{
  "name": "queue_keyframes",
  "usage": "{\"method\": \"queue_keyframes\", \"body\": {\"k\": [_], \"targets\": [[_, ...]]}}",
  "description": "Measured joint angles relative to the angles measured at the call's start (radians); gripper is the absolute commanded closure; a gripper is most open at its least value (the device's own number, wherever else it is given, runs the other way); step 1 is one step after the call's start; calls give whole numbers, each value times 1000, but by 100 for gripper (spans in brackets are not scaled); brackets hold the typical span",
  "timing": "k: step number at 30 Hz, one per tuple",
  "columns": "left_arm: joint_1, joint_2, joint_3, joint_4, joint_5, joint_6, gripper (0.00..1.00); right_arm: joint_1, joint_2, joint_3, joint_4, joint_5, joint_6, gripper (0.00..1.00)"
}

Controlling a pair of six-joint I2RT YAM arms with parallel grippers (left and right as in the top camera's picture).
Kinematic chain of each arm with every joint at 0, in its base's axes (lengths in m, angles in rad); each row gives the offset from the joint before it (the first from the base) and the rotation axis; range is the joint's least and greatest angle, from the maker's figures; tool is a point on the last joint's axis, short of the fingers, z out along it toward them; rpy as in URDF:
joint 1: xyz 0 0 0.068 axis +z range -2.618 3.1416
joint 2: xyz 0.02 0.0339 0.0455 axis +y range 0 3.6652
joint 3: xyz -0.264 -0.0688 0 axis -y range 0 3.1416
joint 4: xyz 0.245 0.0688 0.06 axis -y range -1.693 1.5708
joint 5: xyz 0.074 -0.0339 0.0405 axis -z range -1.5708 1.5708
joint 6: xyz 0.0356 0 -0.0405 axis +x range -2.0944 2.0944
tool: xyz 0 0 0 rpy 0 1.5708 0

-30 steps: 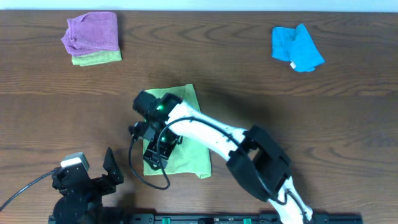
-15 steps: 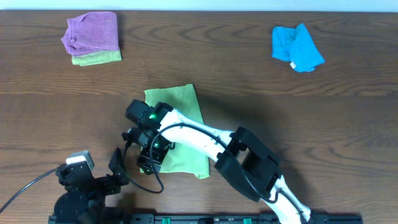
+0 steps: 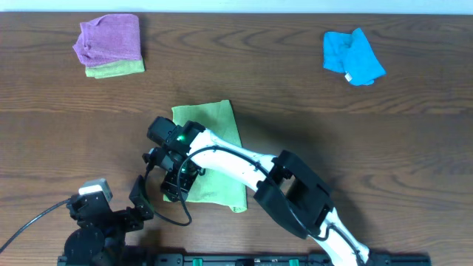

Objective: Fold the cloth
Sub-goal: 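Regrasp the green cloth corner with the right gripper and lift it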

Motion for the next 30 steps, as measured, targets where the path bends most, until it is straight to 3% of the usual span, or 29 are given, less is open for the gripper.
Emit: {"method": "queue_keyframes", "body": {"k": [3, 5, 7, 8, 17, 20, 22, 30], "targets": [[0, 0, 0, 0, 1, 0, 5, 1, 9, 3, 39, 11, 21, 52], [0, 1, 0, 0, 1, 0, 5, 1, 16, 6, 59, 19, 25, 62], [0, 2, 0, 0, 1, 0, 5, 1, 20, 6, 71, 25, 27, 91], [0, 2, 0, -1, 1, 0, 5, 1, 22, 6, 78, 32, 31, 99], [0, 3, 0, 0, 0, 0, 5, 0, 27, 8, 71, 61, 66, 98], [0, 3, 0, 0, 0, 0, 5, -6, 12, 5, 34, 116, 88, 61], [0, 3, 0, 0, 0, 0, 5, -21, -8, 0, 26, 165, 97, 45], [0, 3, 0, 0, 0, 0, 5, -110, -110, -6, 44, 264, 101, 32]]}}
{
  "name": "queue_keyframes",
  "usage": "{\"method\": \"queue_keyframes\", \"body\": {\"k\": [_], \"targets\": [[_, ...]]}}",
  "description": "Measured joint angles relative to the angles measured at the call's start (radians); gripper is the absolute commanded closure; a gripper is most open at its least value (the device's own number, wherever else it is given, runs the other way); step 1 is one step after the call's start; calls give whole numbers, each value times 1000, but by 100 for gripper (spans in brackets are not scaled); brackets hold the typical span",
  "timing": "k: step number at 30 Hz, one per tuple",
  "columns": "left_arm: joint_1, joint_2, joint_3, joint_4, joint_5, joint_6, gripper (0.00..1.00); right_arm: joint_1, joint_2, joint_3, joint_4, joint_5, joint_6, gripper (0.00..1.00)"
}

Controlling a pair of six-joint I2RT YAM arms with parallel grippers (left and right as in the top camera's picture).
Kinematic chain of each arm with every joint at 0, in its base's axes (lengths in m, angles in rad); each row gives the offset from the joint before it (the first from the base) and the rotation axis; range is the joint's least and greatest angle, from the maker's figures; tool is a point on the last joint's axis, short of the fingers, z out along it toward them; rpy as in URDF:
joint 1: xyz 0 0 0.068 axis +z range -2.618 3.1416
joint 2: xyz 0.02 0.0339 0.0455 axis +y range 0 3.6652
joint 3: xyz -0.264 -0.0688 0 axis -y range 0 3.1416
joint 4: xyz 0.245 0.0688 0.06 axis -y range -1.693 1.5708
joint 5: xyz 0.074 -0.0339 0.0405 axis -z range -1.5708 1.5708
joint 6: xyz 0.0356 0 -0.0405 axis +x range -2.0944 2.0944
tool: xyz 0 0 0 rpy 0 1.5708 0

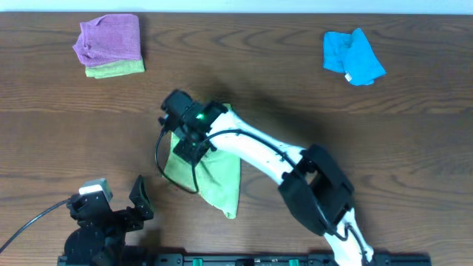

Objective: Fold the cloth
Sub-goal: 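Regrasp the green cloth corner with the right gripper and lift it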

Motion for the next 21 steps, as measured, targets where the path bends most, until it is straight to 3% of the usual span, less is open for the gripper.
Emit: {"method": "queue_keyframes", "body": {"k": [16, 19, 21], "targets": [[0, 0, 0, 0, 0, 0, 5, 39, 24, 0, 24, 9, 14, 27], [0, 0, 0, 0, 0, 0, 5, 60, 52, 0, 23, 9, 16, 30], [0, 0, 0, 0, 0, 0, 5, 67, 67, 0, 24, 9, 16, 40]]}}
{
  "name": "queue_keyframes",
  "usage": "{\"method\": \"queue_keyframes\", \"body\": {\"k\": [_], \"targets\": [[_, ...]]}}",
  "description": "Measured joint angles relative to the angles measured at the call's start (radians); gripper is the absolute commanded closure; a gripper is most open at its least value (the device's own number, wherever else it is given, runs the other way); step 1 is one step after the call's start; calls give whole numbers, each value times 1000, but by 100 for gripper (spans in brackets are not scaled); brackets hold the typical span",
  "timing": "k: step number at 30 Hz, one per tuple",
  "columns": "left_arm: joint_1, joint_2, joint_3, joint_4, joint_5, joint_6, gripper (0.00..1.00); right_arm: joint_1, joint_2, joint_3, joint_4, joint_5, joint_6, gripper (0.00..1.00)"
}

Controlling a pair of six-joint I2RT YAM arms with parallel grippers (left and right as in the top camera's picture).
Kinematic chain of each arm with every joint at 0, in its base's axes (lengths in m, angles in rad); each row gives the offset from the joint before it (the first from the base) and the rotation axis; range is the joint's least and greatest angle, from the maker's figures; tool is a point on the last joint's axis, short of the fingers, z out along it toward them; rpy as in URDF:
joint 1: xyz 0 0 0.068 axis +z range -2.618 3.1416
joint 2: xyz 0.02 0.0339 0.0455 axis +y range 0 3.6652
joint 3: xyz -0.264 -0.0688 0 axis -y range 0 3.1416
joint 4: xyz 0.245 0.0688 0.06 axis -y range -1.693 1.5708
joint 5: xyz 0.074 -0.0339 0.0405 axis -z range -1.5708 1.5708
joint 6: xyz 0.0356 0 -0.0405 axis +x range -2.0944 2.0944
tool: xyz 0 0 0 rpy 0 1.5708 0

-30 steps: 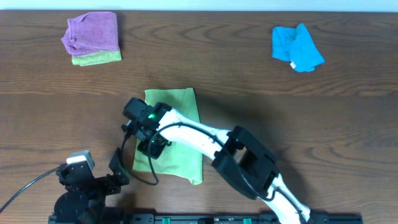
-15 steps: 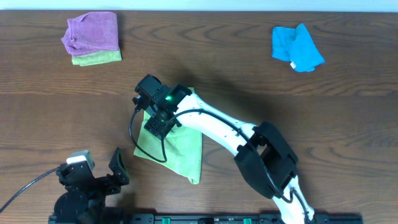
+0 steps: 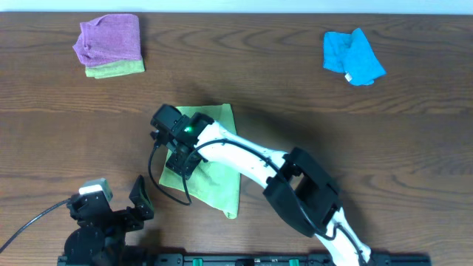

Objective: Fold the cloth
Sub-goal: 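Regrasp the green cloth corner with the right gripper and lift it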

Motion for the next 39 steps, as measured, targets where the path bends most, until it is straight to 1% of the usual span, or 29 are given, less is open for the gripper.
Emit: {"method": "queue_keyframes", "body": {"k": [2, 3, 4, 5, 6, 7, 8, 16, 20, 28, 33, 39], "targets": [[0, 0, 0, 0, 0, 0, 5, 2, 14, 0, 5, 0, 7, 48], [0, 0, 0, 0, 0, 0, 5, 2, 19, 0, 12, 0, 10, 50], [0, 0, 0, 0, 0, 0, 5, 1, 21, 0, 21, 1, 9, 54], [0, 0, 0, 0, 0, 0, 5, 1, 23, 0, 27, 1, 11, 62], [0, 0, 0, 0, 0, 0, 5, 1, 23, 0, 31, 2, 12, 73], [0, 0, 0, 0, 0, 0, 5, 1, 23, 0, 35, 2, 11, 87], [0, 0, 0, 0, 0, 0, 5, 1, 23, 0, 37, 3, 6, 99], [0, 0, 0, 0, 0, -1, 5, -10, 21, 0, 19, 46, 12, 99], [0, 0, 0, 0, 1, -23, 5, -62, -21, -1, -26, 62, 51, 99], [0, 0, 0, -3, 1, -37, 5, -195, -169, -1, -132, 106, 120, 99], [0, 0, -3, -4, 1, -113, 5, -261, -181, -1, -224, 138, 139, 99], [0, 0, -8, -6, 1, -153, 5, -307, -181, -1, -268, 138, 142, 98]]}}
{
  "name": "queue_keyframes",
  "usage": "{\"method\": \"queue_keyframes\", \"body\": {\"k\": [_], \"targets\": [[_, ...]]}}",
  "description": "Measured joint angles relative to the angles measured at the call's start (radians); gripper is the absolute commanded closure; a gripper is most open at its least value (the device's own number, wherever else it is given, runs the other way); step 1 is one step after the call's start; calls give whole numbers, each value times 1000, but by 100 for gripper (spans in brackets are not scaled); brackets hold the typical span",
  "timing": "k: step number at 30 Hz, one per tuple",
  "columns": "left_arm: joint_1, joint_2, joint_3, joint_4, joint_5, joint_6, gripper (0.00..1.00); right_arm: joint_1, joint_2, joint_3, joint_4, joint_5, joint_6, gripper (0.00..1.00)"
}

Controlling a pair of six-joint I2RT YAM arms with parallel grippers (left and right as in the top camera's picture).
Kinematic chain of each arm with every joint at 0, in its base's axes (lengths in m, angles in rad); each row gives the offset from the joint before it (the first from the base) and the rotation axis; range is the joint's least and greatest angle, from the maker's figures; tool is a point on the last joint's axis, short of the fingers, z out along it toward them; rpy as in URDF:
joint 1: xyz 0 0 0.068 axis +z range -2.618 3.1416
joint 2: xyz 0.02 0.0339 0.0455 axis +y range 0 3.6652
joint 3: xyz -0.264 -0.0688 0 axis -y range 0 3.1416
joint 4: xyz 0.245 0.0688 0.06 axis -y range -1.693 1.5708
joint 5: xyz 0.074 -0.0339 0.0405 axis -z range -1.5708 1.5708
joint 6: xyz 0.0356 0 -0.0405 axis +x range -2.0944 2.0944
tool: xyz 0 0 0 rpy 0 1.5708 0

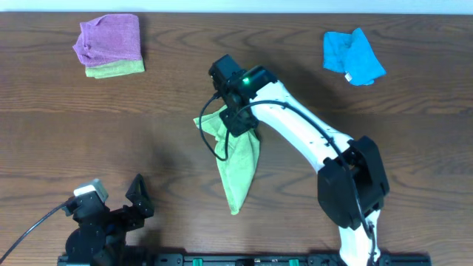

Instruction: Fold the cloth

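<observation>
A light green cloth [238, 166] hangs in a long drooping fold at the table's middle, its lower tip near the front. My right gripper [238, 125] is shut on its upper end and holds it lifted. The right arm reaches in from the front right. My left gripper [138, 198] stays at the front left, far from the cloth, its fingers apparently spread with nothing between them.
A purple cloth [109, 37] lies folded on a green one [118, 69] at the back left. A crumpled blue cloth [352, 56] sits at the back right. The brown wooden table [414, 148] fills the view.
My right gripper has moved right and toward the back with the green cloth in it. The cloth, then partly spread on the table, now hangs as a narrow drooping strip.
The green cloth first lay flat with my right gripper at its front left corner. A second later that corner was raised toward the back edge. Then the gripper sat lower on the left side, and now it holds the cloth up further right.
</observation>
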Motion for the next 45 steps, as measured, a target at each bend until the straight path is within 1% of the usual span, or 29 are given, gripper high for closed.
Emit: {"method": "queue_keyframes", "body": {"k": [4, 8, 13, 15, 19, 22, 26, 27, 28, 29, 30, 34, 38, 39, 41, 43, 45], "targets": [[0, 0, 0, 0, 0, -8, 5, -39, -34, -14, -3, 0, -4, 98], [0, 0, -7, 1, 6, -8, 5, -90, -160, -109, 6, -21, -14, 98], [0, 1, -37, 0, 53, -27, 5, -142, -259, -304, 76, -43, -15, 99], [0, 2, -50, 0, 69, -39, 5, -159, -303, -418, 147, -46, -6, 98], [0, 3, -57, 1, 93, -56, 5, -200, -406, -576, 243, -27, 24, 98], [0, 3, -57, 1, 103, -61, 5, -240, -457, -657, 278, 5, 55, 98], [0, 4, -57, 2, 126, -63, 5, -283, -462, -759, 338, 84, 133, 99], [0, 4, -58, -1, 137, -63, 5, -292, -462, -783, 348, 115, 168, 95], [0, 8, -58, -1, 148, -64, 4, -300, -462, -796, 350, 154, 213, 79], [0, 23, -58, -1, 158, -71, 4, -306, -462, -799, 350, 189, 255, 34], [0, 37, -59, -1, 161, -76, 4, -309, -462, -799, 349, 213, 293, 1], [0, 200, -59, 23, 184, -86, 4, -311, -480, -800, 332, 263, 391, 1], [0, 495, -29, 36, 232, -86, 4, -311, -586, -802, 340, 257, 435, 1], [0, 586, 4, 40, 244, -84, 4, -311, -635, -802, 356, 236, 430, 4], [0, 708, 80, 38, 264, -68, 4, -312, -709, -802, 398, 187, 393, 10], [-2, 831, 183, 44, 298, -36, 4, -312, -761, -799, 424, 137, 356, 12], [-7, 917, 259, 62, 328, -23, 4, -312, -770, -798, 428, 101, 327, 12]]}}
